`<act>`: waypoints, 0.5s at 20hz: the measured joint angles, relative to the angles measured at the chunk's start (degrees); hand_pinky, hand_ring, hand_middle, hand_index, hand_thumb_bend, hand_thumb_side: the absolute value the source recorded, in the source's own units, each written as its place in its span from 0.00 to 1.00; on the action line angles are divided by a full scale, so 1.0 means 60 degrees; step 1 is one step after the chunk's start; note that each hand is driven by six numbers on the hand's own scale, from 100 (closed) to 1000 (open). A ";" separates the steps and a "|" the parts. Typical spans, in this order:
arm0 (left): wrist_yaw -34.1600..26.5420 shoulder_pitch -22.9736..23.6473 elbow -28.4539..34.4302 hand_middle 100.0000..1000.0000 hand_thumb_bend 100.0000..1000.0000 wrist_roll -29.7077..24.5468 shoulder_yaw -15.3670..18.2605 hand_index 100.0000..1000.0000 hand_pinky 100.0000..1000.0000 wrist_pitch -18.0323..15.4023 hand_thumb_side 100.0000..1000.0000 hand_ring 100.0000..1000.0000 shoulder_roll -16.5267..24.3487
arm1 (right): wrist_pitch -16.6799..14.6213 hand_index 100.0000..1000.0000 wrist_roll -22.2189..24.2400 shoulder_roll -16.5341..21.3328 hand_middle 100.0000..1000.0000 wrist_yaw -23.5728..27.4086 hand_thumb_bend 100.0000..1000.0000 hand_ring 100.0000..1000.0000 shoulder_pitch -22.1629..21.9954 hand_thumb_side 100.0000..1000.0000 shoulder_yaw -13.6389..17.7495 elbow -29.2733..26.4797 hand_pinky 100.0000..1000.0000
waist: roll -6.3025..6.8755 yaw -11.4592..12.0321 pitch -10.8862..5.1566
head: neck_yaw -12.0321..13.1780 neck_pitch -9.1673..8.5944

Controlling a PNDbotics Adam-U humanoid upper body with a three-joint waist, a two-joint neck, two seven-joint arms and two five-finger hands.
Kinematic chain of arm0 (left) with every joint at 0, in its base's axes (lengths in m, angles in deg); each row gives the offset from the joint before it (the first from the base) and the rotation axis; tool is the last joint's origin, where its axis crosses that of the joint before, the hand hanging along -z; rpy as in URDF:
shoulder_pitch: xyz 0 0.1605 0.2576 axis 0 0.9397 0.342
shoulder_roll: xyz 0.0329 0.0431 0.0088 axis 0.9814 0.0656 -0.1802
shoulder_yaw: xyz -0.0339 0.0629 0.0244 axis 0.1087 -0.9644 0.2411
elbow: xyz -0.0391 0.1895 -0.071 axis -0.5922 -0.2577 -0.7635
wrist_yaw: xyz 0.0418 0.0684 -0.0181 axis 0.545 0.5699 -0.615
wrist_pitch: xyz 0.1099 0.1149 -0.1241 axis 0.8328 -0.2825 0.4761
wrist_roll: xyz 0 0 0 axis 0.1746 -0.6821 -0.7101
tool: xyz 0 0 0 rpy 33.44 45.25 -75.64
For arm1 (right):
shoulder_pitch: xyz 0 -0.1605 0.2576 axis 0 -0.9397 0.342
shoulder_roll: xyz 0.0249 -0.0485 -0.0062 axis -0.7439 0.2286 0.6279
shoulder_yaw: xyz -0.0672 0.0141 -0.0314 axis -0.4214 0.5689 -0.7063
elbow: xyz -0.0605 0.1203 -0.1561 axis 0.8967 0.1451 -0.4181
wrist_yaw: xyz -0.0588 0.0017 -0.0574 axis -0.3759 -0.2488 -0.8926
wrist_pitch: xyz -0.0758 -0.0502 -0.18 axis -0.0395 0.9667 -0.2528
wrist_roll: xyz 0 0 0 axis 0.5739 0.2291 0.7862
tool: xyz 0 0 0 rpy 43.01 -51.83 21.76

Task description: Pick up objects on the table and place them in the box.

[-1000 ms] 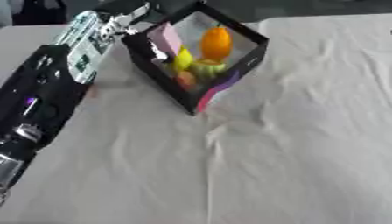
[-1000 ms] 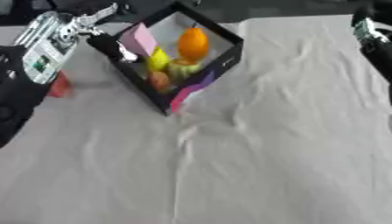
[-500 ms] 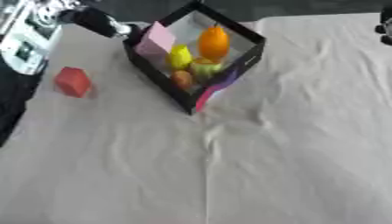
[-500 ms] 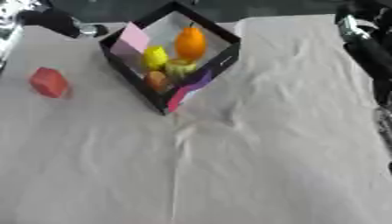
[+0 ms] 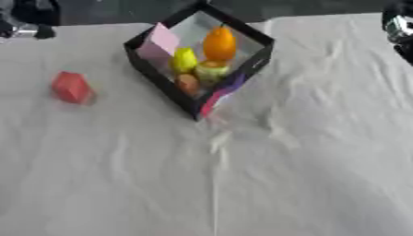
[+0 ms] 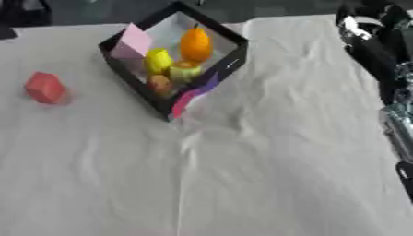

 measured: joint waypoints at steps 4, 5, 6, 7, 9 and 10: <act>-0.0101 0.0305 0.0198 0.79 0.77 -0.0880 -0.0041 0.82 0.87 -0.0405 0.05 0.87 0.0279 | 0.0032 0.86 -0.0035 0.0000 0.77 0.0000 0.14 0.76 0.0003 0.46 0.0001 0.0000 0.84 | -0.0038 -0.0071 0.0000 | 0.0006 -0.0014; -0.0004 0.0366 0.0238 0.79 0.77 -0.1059 -0.0070 0.81 0.87 -0.0495 0.04 0.87 0.0324 | 0.0038 0.86 -0.0042 0.0000 0.77 0.0000 0.13 0.76 0.0003 0.46 0.0001 0.0000 0.84 | -0.0038 -0.0083 0.0000 | 0.0009 -0.0022; 0.0126 0.0411 0.0240 0.78 0.76 -0.1214 -0.0103 0.81 0.87 -0.0577 0.03 0.87 0.0354 | 0.0041 0.86 -0.0046 0.0000 0.77 0.0000 0.13 0.76 0.0003 0.46 0.0001 0.0000 0.83 | -0.0038 -0.0093 0.0000 | 0.0015 -0.0042; 0.0248 0.0456 0.0237 0.78 0.76 -0.1346 -0.0133 0.81 0.87 -0.0648 0.01 0.87 0.0355 | 0.0050 0.86 -0.0055 0.0000 0.77 0.0000 0.13 0.76 0.0003 0.46 0.0001 0.0000 0.83 | -0.0038 -0.0110 0.0000 | 0.0018 -0.0062; 0.0412 0.0487 0.0222 0.78 0.76 -0.1534 -0.0187 0.81 0.87 -0.0770 0.00 0.87 0.0355 | 0.0066 0.86 -0.0071 0.0000 0.77 -0.0001 0.13 0.76 0.0003 0.46 0.0001 0.0000 0.83 | -0.0038 -0.0146 0.0000 | 0.0019 -0.0069; 0.0469 0.0491 0.0182 0.78 0.76 -0.1602 -0.0219 0.81 0.87 -0.0817 0.00 0.87 0.0355 | 0.0075 0.86 -0.0081 0.0000 0.77 -0.0003 0.13 0.76 0.0003 0.46 0.0001 0.0000 0.83 | -0.0038 -0.0156 0.0008 | 0.0020 -0.0073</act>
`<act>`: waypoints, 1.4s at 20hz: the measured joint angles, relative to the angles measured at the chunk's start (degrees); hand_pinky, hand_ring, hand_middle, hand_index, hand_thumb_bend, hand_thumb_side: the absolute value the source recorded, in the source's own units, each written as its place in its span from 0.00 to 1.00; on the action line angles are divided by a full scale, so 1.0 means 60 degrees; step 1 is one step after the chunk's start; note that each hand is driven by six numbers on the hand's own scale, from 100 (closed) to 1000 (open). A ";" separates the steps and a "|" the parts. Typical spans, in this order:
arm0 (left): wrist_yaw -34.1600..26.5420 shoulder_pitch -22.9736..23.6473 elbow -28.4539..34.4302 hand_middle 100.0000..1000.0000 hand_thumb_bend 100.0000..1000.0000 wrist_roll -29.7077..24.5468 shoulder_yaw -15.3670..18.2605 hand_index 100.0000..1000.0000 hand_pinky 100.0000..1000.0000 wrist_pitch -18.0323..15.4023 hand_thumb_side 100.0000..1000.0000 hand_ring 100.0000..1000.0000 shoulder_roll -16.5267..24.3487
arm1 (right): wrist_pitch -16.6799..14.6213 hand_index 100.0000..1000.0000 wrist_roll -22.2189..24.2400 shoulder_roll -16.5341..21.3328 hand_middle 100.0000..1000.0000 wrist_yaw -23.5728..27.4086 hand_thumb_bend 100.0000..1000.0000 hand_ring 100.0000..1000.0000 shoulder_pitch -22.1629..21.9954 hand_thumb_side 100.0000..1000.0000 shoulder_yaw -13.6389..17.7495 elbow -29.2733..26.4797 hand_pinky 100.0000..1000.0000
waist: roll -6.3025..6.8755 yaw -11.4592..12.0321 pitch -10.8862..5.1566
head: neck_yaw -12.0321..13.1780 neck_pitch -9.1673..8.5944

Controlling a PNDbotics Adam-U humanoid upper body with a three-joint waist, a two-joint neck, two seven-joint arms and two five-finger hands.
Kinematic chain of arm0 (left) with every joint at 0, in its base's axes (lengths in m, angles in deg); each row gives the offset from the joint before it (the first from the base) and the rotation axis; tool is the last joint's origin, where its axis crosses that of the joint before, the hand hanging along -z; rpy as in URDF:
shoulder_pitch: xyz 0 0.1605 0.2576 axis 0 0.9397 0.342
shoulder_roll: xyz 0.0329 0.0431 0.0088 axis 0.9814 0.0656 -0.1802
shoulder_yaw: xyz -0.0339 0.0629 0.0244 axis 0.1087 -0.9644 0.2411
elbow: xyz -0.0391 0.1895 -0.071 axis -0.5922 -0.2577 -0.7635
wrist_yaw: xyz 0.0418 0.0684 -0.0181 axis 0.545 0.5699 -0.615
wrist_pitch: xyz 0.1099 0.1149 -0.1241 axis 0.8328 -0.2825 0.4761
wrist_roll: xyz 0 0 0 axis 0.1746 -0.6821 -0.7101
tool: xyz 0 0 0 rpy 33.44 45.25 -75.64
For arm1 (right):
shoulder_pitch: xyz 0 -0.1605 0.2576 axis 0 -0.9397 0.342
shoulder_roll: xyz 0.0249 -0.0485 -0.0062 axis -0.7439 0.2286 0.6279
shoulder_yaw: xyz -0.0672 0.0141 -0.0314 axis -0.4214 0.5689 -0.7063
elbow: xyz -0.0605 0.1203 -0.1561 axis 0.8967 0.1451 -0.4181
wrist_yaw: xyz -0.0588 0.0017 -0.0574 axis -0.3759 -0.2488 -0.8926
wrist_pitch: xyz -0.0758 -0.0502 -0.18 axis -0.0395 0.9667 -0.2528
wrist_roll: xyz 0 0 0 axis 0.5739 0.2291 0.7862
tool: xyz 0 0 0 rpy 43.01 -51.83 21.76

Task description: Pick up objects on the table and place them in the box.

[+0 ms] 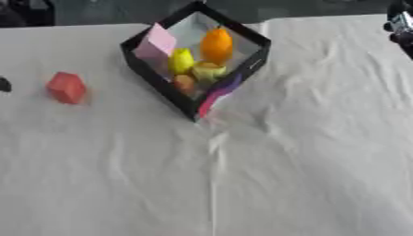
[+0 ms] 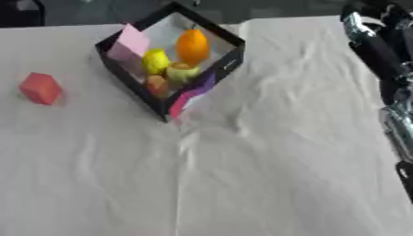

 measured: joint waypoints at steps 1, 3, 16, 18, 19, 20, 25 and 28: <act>0.0038 0.0001 -0.0045 0.78 0.76 -0.0050 -0.0026 0.81 0.87 -0.0044 0.00 0.87 -0.0002 | 0.0003 0.86 -0.0003 -0.0001 0.77 -0.0002 0.13 0.76 0.0000 0.46 0.0000 0.0000 0.83 | -0.0006 -0.0015 0.0019 | 0.0001 -0.0027; 0.0088 0.0000 -0.0121 0.78 0.76 -0.0118 -0.0089 0.80 0.86 -0.0126 0.01 0.86 -0.0018 | 0.0007 0.86 -0.0007 -0.0001 0.77 -0.0007 0.13 0.76 0.0000 0.46 0.0000 0.0000 0.83 | -0.0020 -0.0042 0.0053 | 0.0002 -0.0073; 0.0017 -0.0281 -0.0164 0.76 0.71 -0.0305 -0.0539 0.77 0.85 -0.0550 0.00 0.85 -0.0381 | 0.0028 0.86 -0.0022 -0.0007 0.77 -0.0044 0.14 0.76 0.0004 0.46 -0.0001 0.0000 0.83 | -0.0023 -0.0142 0.0156 | 0.0084 -0.0165; 0.0014 -0.0345 -0.0238 0.76 0.67 -0.0321 -0.0608 0.77 0.85 -0.0566 0.00 0.85 -0.0483 | 0.0029 0.86 -0.0021 -0.0007 0.77 -0.0045 0.14 0.76 0.0005 0.46 -0.0002 0.0000 0.83 | -0.0023 -0.0149 0.0170 | 0.0089 -0.0166; 0.0014 -0.0384 -0.0276 0.76 0.67 -0.0324 -0.0647 0.77 0.85 -0.0569 0.00 0.85 -0.0537 | 0.0029 0.86 -0.0020 -0.0008 0.77 -0.0046 0.14 0.76 0.0007 0.46 -0.0002 0.0000 0.83 | -0.0023 -0.0150 0.0176 | 0.0098 -0.0167; 0.0015 -0.0403 -0.0322 0.76 0.66 -0.0327 -0.0677 0.77 0.85 -0.0570 0.00 0.85 -0.0585 | 0.0030 0.86 -0.0019 -0.0008 0.77 -0.0047 0.14 0.76 0.0009 0.46 -0.0003 0.0000 0.83 | -0.0028 -0.0155 0.0183 | 0.0113 -0.0168; 0.0158 -0.0509 -0.0664 0.77 0.66 -0.0363 -0.0770 0.77 0.84 -0.0562 0.00 0.85 -0.0816 | 0.0030 0.86 -0.0018 -0.0010 0.77 -0.0058 0.14 0.76 0.0019 0.46 -0.0004 0.0000 0.83 | -0.0042 -0.0197 0.0208 | 0.0160 -0.0243; 0.0378 -0.0573 -0.0962 0.78 0.65 -0.0376 -0.0791 0.78 0.85 -0.0562 0.00 0.86 -0.0948 | 0.0030 0.86 -0.0018 -0.0011 0.77 -0.0069 0.14 0.76 0.0019 0.47 -0.0004 -0.0001 0.83 | -0.0042 -0.0226 0.0227 | 0.0165 -0.0247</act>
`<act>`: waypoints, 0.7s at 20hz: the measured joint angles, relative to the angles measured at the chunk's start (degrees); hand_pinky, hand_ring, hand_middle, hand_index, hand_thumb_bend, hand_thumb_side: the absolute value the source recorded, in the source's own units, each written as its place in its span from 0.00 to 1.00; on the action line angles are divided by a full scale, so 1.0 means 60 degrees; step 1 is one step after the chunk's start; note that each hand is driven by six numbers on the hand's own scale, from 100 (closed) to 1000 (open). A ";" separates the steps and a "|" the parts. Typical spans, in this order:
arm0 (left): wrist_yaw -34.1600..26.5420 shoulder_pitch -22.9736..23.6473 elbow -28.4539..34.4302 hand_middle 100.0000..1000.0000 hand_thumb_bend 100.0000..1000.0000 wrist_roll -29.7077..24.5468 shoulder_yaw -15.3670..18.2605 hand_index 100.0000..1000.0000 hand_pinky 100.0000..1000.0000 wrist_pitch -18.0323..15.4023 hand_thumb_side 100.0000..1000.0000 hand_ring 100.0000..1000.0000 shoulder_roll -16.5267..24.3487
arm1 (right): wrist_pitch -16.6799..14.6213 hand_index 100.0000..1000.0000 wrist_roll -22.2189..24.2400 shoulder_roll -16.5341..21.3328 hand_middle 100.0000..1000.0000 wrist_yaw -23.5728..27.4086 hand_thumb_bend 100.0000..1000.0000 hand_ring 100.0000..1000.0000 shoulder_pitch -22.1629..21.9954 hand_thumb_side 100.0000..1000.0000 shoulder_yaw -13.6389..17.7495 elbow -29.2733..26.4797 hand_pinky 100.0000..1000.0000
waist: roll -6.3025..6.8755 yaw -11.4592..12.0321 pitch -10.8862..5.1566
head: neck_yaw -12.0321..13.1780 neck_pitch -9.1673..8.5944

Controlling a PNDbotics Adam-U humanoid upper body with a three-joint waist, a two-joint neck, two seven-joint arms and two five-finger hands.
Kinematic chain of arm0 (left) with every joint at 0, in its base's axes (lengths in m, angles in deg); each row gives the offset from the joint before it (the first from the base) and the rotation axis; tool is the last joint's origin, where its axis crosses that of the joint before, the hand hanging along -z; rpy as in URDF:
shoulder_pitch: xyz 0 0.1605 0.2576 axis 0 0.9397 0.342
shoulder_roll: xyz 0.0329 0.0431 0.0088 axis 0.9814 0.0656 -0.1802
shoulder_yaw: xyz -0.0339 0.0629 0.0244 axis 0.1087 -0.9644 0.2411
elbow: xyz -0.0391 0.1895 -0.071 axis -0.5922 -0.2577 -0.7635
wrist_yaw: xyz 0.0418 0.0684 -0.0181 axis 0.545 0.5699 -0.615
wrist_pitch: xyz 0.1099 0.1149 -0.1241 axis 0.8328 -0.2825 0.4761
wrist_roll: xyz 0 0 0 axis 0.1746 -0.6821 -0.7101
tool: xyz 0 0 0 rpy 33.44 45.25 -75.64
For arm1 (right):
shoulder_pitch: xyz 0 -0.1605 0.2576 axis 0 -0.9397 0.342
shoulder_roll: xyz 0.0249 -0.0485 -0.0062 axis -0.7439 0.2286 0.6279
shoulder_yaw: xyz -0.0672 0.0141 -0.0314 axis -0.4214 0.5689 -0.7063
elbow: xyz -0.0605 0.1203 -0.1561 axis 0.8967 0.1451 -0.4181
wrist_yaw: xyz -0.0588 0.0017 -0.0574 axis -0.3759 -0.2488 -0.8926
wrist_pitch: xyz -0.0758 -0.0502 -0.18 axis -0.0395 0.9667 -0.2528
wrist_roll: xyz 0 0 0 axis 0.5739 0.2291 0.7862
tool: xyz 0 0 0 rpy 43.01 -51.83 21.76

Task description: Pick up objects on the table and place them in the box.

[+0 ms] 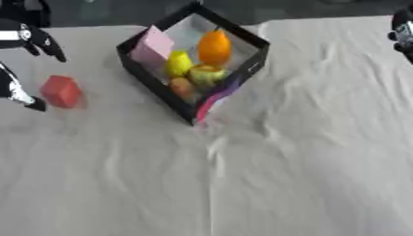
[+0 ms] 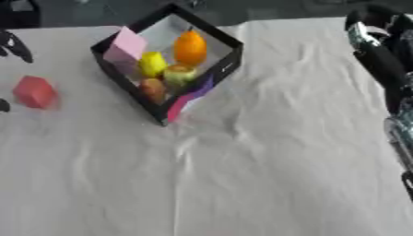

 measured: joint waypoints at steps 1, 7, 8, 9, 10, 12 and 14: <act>0.0075 -0.0015 -0.0112 0.78 0.65 -0.0001 -0.0003 0.78 0.85 -0.0003 0.00 0.86 -0.0047 | 0.0000 0.86 0.0000 0.0000 0.77 -0.0004 0.14 0.76 0.0000 0.47 0.0000 0.0000 0.83 | 0.0000 -0.0011 0.0006 | 0.0000 -0.0002; 0.0491 -0.0134 -0.0726 0.79 0.62 0.0049 0.0017 0.77 0.85 -0.0072 0.00 0.86 -0.0301 | -0.0002 0.86 0.0005 -0.0008 0.77 -0.0011 0.14 0.76 0.0007 0.47 -0.0001 -0.0001 0.83 | 0.0000 -0.0037 0.0055 | -0.0002 -0.0086; 0.0563 -0.0156 -0.0824 0.79 0.62 0.0063 0.0038 0.77 0.85 -0.0085 0.00 0.86 -0.0343 | -0.0002 0.86 0.0006 -0.0012 0.77 -0.0012 0.14 0.76 0.0011 0.47 -0.0002 -0.0002 0.83 | 0.0000 -0.0045 0.0071 | -0.0003 -0.0091; 0.0633 -0.0166 -0.0930 0.78 0.62 0.0071 0.0055 0.77 0.85 -0.0092 0.00 0.86 -0.0375 | -0.0002 0.86 0.0008 -0.0016 0.77 -0.0012 0.14 0.76 0.0028 0.47 -0.0002 -0.0004 0.83 | 0.0000 -0.0071 0.0095 | -0.0003 -0.0113; 0.0699 -0.0179 -0.1033 0.78 0.62 0.0081 0.0077 0.77 0.85 -0.0102 0.00 0.86 -0.0429 | -0.0002 0.86 0.0010 -0.0023 0.77 -0.0012 0.14 0.76 0.0041 0.47 -0.0003 -0.0007 0.83 | 0.0000 -0.0090 0.0111 | -0.0002 -0.0125; 0.0829 -0.0214 -0.1208 0.79 0.63 0.0104 0.0103 0.77 0.85 -0.0128 0.00 0.86 -0.0507 | 0.0005 0.86 0.0018 -0.0037 0.77 -0.0013 0.14 0.76 0.0046 0.47 -0.0003 -0.0019 0.83 | 0.0000 -0.0098 0.0134 | 0.0000 -0.0165; 0.1011 -0.0223 -0.1354 0.79 0.67 0.0125 0.0118 0.78 0.85 -0.0161 0.00 0.87 -0.0542 | 0.0011 0.86 0.0024 -0.0062 0.77 -0.0013 0.14 0.76 0.0047 0.47 -0.0004 -0.0021 0.83 | 0.0000 -0.0128 0.0156 | 0.0008 -0.0167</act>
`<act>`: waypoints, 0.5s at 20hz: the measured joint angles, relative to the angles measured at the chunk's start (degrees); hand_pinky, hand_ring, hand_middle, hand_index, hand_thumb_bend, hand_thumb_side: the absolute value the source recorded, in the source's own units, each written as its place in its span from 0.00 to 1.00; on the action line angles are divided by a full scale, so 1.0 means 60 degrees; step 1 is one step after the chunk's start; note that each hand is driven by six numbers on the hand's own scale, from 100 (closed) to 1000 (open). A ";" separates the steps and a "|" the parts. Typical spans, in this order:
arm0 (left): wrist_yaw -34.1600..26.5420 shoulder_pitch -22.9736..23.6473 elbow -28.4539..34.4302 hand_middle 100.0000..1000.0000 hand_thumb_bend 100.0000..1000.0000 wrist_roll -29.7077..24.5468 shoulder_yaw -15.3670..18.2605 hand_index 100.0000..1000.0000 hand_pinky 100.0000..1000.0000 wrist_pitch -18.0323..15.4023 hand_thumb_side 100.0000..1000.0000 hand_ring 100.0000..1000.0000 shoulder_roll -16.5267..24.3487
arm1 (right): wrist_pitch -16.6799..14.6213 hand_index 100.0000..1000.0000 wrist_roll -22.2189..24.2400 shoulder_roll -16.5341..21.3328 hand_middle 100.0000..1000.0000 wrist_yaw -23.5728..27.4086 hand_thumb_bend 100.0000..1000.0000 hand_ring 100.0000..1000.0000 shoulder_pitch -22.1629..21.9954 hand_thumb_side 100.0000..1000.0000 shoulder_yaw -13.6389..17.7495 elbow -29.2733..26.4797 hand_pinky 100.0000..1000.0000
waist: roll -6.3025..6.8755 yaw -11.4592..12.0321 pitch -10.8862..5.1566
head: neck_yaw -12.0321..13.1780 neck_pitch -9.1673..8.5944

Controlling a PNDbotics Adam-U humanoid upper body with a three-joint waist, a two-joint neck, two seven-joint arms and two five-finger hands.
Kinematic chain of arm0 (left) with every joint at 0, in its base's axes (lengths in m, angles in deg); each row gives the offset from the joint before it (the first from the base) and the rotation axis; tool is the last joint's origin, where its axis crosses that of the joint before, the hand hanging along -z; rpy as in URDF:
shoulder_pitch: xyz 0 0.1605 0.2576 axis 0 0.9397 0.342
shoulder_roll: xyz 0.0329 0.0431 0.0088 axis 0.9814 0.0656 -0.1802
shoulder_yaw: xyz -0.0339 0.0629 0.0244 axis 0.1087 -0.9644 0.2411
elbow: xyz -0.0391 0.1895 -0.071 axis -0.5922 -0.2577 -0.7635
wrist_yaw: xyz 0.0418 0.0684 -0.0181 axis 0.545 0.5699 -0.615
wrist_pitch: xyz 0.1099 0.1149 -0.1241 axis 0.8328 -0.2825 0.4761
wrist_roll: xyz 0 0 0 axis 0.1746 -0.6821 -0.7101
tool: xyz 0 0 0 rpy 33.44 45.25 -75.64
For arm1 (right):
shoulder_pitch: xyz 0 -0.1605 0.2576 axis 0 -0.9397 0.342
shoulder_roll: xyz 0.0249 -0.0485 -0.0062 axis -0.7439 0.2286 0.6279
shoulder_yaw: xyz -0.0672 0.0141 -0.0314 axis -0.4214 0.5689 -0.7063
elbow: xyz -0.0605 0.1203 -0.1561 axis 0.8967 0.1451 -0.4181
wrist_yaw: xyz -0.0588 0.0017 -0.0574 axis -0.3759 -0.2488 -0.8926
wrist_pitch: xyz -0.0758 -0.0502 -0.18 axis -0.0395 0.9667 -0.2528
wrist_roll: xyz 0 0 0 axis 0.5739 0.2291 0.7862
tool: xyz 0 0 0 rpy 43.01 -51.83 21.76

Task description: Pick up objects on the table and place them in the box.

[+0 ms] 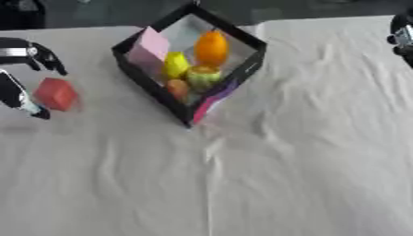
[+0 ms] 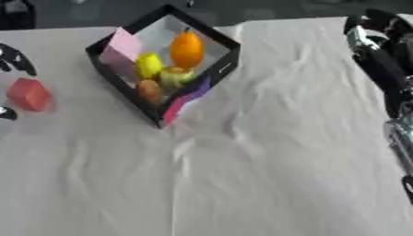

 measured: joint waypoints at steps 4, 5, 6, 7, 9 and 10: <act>0.0478 -0.0044 -0.0227 0.80 0.71 0.0162 0.0050 0.79 0.86 -0.0139 0.00 0.88 -0.0129 | 0.0014 0.86 0.0022 -0.0024 0.77 -0.0003 0.14 0.76 -0.0001 0.47 -0.0031 0.0000 0.83 | 0.0000 -0.0023 0.0057 | 0.0085 -0.0019; 0.0638 -0.0060 -0.0275 0.80 0.71 0.0227 0.0066 0.79 0.86 -0.0174 0.00 0.88 -0.0140 | 0.0013 0.86 0.0029 -0.0025 0.77 -0.0006 0.14 0.76 -0.0002 0.47 -0.0050 0.0000 0.83 | 0.0000 -0.0034 0.0066 | 0.0095 -0.0038; 0.0804 -0.0085 -0.0322 0.80 0.72 0.0306 0.0099 0.79 0.86 -0.0209 0.00 0.88 -0.0153 | 0.0010 0.86 0.0036 -0.0026 0.77 -0.0008 0.15 0.76 -0.0003 0.47 -0.0052 0.0000 0.83 | 0.0000 -0.0041 0.0066 | 0.0113 -0.0049; 0.0963 -0.0100 -0.0374 0.80 0.72 0.0396 0.0134 0.79 0.86 -0.0241 0.00 0.88 -0.0176 | 0.0009 0.86 0.0040 -0.0027 0.77 -0.0010 0.15 0.76 -0.0004 0.47 -0.0053 0.0000 0.83 | 0.0000 -0.0049 0.0069 | 0.0128 -0.0073; 0.1306 -0.0104 -0.0512 0.80 0.73 0.0610 0.0209 0.80 0.86 -0.0303 0.00 0.88 -0.0232 | 0.0011 0.86 0.0048 -0.0030 0.77 -0.0014 0.15 0.76 -0.0006 0.47 -0.0054 0.0000 0.83 | 0.0000 -0.0078 0.0107 | 0.0162 -0.0082; 0.1451 -0.0109 -0.0589 0.80 0.73 0.0726 0.0249 0.80 0.85 -0.0326 0.00 0.88 -0.0267 | 0.0015 0.86 0.0053 -0.0033 0.77 -0.0015 0.15 0.76 -0.0012 0.48 -0.0055 0.0000 0.83 | 0.0000 -0.0082 0.0121 | 0.0171 -0.0086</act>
